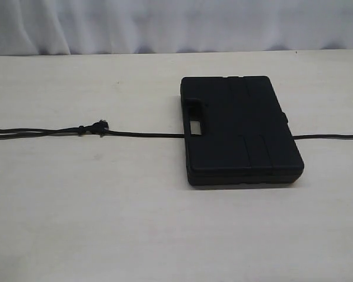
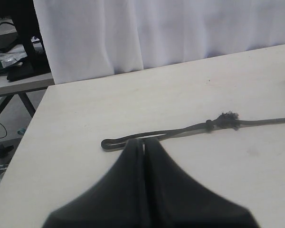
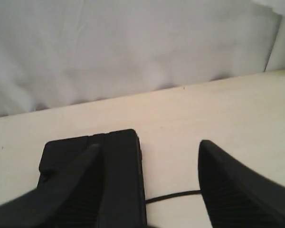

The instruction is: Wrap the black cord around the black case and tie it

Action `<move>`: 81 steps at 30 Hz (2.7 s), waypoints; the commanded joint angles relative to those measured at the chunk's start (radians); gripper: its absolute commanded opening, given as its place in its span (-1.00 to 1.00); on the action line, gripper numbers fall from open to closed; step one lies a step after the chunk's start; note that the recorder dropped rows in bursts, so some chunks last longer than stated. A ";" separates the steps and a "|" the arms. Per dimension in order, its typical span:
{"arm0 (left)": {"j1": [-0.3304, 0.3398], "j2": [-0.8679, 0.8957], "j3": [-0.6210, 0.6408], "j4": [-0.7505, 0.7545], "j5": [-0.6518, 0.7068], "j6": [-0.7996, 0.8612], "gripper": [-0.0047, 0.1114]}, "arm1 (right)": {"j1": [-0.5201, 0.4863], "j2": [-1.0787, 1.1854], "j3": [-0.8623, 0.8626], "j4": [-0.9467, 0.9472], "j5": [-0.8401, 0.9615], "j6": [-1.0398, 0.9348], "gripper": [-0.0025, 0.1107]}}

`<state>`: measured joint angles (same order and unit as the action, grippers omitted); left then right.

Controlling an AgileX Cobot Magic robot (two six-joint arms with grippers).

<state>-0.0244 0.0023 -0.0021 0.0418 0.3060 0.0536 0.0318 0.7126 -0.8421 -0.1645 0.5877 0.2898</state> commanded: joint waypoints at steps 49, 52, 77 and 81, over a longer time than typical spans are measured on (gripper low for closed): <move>0.001 -0.002 0.002 -0.001 -0.002 -0.001 -0.92 | 0.611 1.647 -1.134 -0.174 0.546 0.233 -0.06; 0.001 -0.002 0.002 -0.001 -0.002 -0.001 -0.92 | 0.610 1.663 -1.134 -0.196 0.551 0.246 -0.06; 0.001 -0.002 0.002 -0.001 -0.002 -0.001 -0.92 | 0.608 1.692 -1.134 -0.211 0.605 0.242 -0.37; 0.001 -0.002 0.002 -0.001 -0.002 -0.001 -0.92 | 0.608 1.692 -1.134 -0.211 0.613 0.242 -0.37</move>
<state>-0.0244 0.0023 -0.0021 0.0418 0.3060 0.0536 0.6420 2.4055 -1.9689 -0.3763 1.1863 0.5322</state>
